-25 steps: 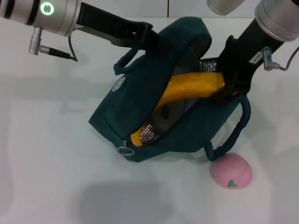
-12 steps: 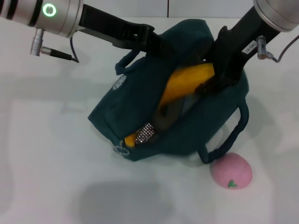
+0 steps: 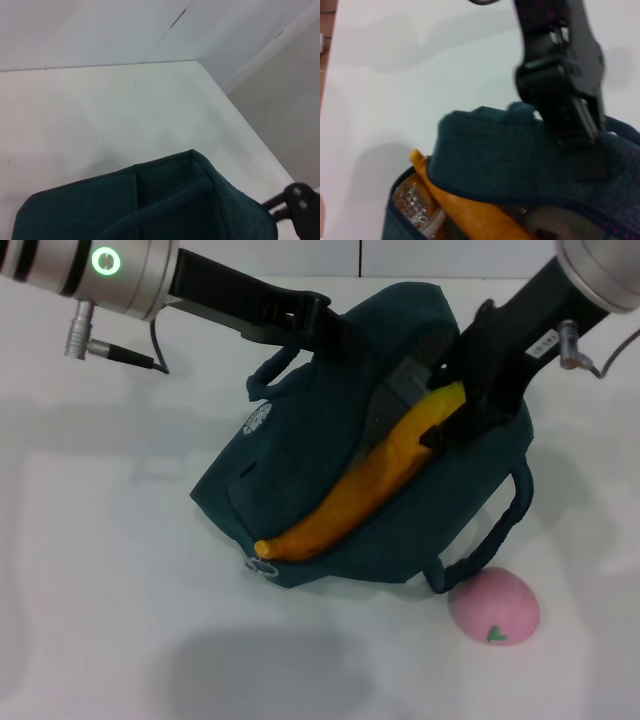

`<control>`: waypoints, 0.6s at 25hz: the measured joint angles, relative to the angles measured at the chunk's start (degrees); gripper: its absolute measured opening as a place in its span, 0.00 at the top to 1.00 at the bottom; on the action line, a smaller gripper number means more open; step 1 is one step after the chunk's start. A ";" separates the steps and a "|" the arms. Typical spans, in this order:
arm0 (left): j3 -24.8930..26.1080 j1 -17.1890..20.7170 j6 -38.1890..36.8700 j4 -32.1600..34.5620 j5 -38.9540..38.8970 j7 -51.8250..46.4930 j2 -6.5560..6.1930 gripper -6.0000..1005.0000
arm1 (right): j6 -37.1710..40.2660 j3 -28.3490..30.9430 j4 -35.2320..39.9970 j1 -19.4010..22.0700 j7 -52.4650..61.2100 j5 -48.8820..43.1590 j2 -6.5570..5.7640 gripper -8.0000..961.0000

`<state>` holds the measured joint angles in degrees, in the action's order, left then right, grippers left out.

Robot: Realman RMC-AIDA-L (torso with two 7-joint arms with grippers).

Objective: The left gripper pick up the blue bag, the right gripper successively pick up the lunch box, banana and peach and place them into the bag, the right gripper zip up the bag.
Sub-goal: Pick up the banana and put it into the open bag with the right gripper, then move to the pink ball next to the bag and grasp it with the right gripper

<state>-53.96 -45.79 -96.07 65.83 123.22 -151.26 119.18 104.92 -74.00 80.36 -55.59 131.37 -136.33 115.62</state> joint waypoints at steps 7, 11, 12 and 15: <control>-0.10 0.06 0.52 -0.93 0.08 0.01 -0.03 0.94 | -1.11 4.61 6.34 4.93 -1.14 0.03 -0.27 0.36; -1.38 -1.03 1.34 -4.00 0.72 0.13 -0.32 0.94 | -1.98 9.65 13.98 10.88 -2.60 1.67 -0.28 0.37; -1.40 -1.25 1.43 -4.20 0.73 0.13 -0.41 0.94 | -2.19 10.67 15.31 12.19 -2.80 2.41 -0.34 0.37; -1.11 -1.40 2.30 -3.96 0.44 0.14 -0.49 0.94 | -2.21 13.77 17.21 14.77 -3.09 4.17 -0.48 0.37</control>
<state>-55.07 -47.18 -93.77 61.87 123.66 -151.12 118.69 102.72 -60.23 97.57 -40.81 128.27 -132.16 115.14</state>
